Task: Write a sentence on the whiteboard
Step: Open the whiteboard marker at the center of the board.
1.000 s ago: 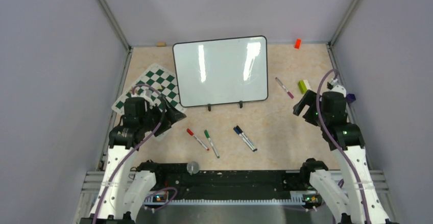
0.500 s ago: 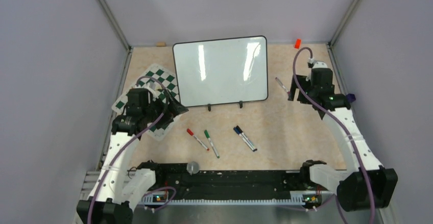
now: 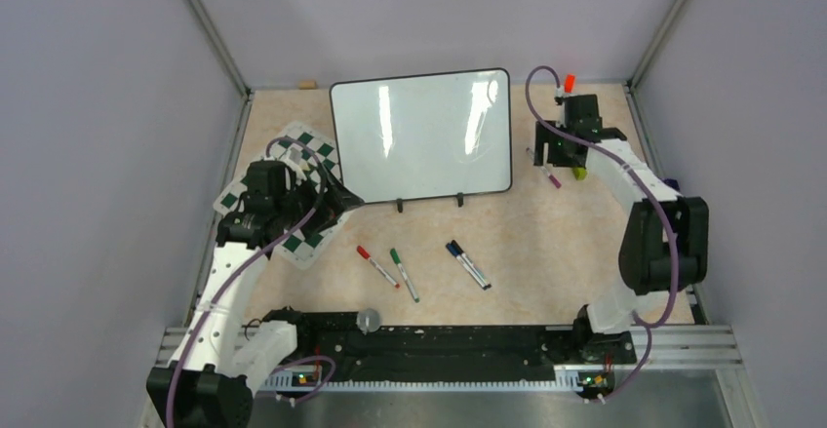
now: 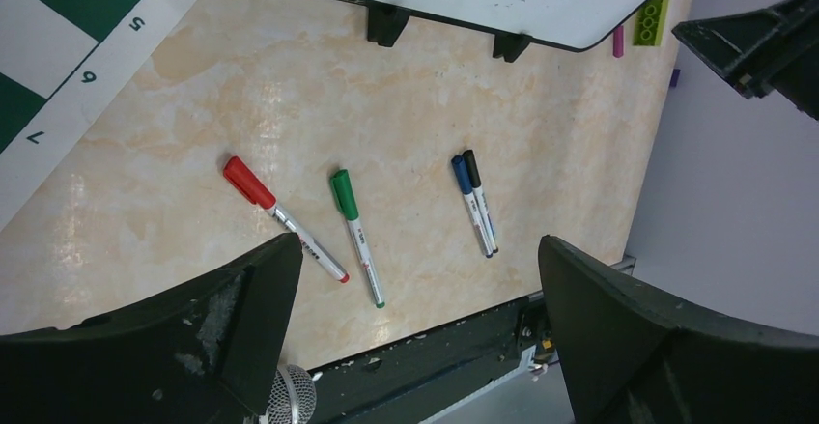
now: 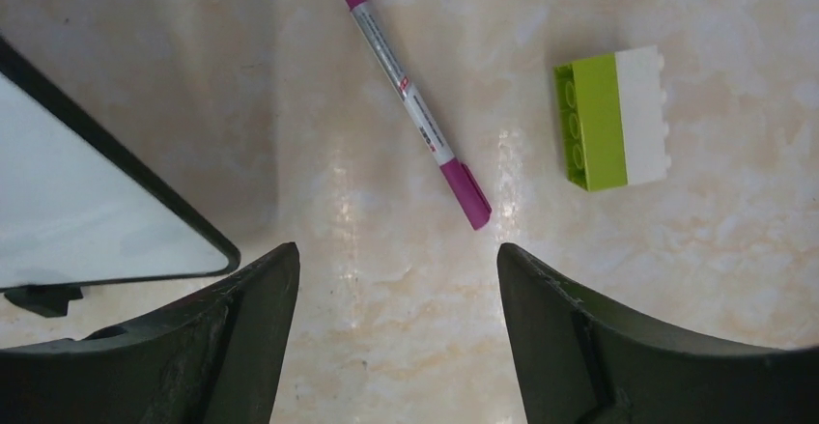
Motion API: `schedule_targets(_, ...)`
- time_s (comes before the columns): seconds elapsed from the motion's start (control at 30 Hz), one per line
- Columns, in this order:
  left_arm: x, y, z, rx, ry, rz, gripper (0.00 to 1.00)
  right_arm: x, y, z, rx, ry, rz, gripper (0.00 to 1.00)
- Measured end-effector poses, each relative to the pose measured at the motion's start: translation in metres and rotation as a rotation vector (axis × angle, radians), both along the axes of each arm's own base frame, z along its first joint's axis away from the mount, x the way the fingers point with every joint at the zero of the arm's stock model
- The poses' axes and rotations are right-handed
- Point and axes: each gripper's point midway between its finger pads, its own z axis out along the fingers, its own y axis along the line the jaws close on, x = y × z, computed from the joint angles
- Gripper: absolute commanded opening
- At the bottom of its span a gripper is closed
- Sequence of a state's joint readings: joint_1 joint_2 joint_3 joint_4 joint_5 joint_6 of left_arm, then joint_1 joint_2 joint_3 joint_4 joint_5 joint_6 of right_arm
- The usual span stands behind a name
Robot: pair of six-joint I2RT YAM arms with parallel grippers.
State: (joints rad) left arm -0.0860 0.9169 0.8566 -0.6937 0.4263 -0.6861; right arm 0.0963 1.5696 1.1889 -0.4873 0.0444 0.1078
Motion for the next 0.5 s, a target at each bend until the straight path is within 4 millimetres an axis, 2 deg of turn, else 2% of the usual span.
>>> schedule_targets(0.13, 0.002, -0.002, 0.002, -0.005, -0.011, -0.011, 0.96, 0.027, 0.004, -0.022, -0.011, 0.049, 0.030, 0.73)
schedule_targets(0.3, 0.012, -0.002, 0.006, 0.001, -0.025, -0.018, 0.95, 0.061, 0.007, -0.037, 0.009, 0.069, 0.033, 0.69)
schedule_targets(0.5, 0.028, -0.002, 0.015, 0.017, -0.071, -0.022, 0.94, 0.085, 0.008, -0.056, 0.049, 0.097, 0.024, 0.68)
